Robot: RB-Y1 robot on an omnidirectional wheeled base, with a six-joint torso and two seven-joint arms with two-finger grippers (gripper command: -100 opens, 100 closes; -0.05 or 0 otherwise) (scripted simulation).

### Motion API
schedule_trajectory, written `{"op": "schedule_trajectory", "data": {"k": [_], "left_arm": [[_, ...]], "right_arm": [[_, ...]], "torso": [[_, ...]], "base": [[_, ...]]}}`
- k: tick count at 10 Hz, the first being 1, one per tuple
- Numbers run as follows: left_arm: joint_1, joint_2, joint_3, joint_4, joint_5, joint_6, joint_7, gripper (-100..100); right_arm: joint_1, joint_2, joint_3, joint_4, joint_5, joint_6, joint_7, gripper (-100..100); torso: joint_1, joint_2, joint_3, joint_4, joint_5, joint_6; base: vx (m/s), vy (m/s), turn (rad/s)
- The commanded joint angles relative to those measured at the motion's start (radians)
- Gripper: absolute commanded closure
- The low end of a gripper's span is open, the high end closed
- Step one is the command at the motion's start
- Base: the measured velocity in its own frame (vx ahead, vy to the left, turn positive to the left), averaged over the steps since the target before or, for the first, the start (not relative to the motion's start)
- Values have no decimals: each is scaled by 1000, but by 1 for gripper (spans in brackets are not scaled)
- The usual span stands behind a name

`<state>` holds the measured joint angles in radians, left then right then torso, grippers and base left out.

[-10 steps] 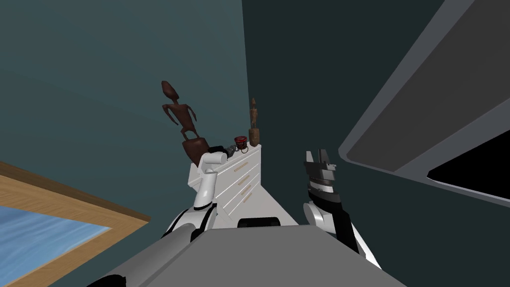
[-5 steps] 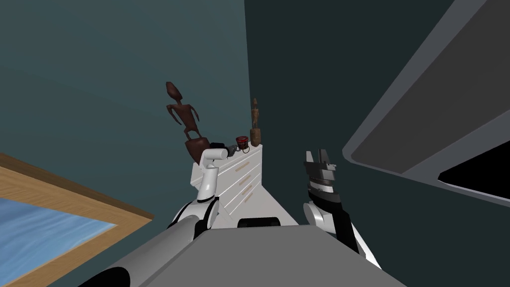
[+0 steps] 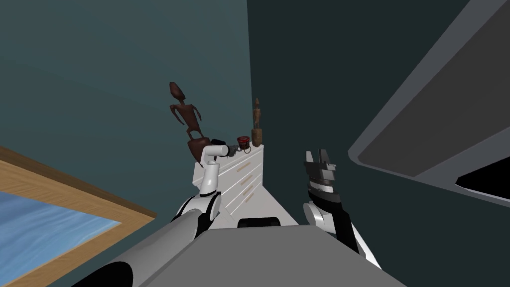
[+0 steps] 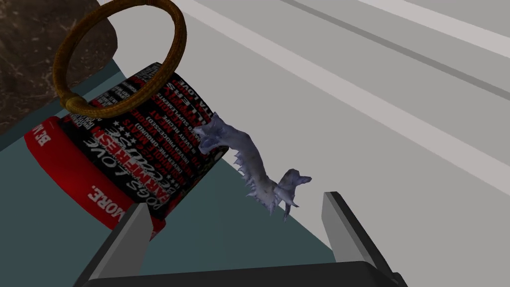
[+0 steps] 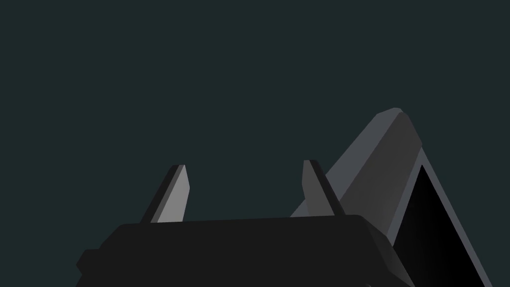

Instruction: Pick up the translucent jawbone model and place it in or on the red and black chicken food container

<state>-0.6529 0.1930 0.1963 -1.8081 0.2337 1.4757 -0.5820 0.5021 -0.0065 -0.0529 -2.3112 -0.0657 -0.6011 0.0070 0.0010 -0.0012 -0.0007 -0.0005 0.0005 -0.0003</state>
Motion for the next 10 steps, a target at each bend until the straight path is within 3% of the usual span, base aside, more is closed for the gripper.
{"op": "schedule_trajectory", "data": {"k": [1, 2, 3, 4, 7, 8, 10], "left_arm": [[-40, -2, 12, 28, 7, 50, -20, -100], [-40, -2, 12, 28, 7, 78, -20, -100], [-73, -3, 23, 52, 13, 106, -37, -100], [-73, -3, 23, 52, 13, 130, -37, -100], [-129, -4, 41, 97, 24, 214, -68, -100], [-129, -4, 41, 97, 24, 221, -68, -100], [-174, -3, 57, 137, 34, 287, -94, -100]], "right_arm": [[0, 0, 0, 0, 0, 0, 0, 0], [0, 0, 0, 0, 0, 0, 0, 0], [0, 0, 0, 0, 0, 0, 0, 0], [0, 0, 0, 0, 0, 0, 0, 0], [0, 0, 0, 0, 0, 0, 0, 0], [0, 0, 0, 0, 0, 0, 0, 0], [0, 0, 0, 0, 0, 0, 0, 0]], "torso": [[0, 0, 0, 0, 0, 0], [0, 0, 0, 0, 0, 0], [0, 0, 0, 0, 0, 0], [0, -1, 0, 0, 0, 0], [0, -1, 0, 0, 0, 0], [0, -1, -1, 0, 0, 0], [0, -2, -1, 0, 0, 0]], "base": [[24, 27, 38], [22, 22, 22], [30, 23, 37], [24, 20, 22], [31, 22, 35], [36, 15, 14], [52, 22, 39]]}}
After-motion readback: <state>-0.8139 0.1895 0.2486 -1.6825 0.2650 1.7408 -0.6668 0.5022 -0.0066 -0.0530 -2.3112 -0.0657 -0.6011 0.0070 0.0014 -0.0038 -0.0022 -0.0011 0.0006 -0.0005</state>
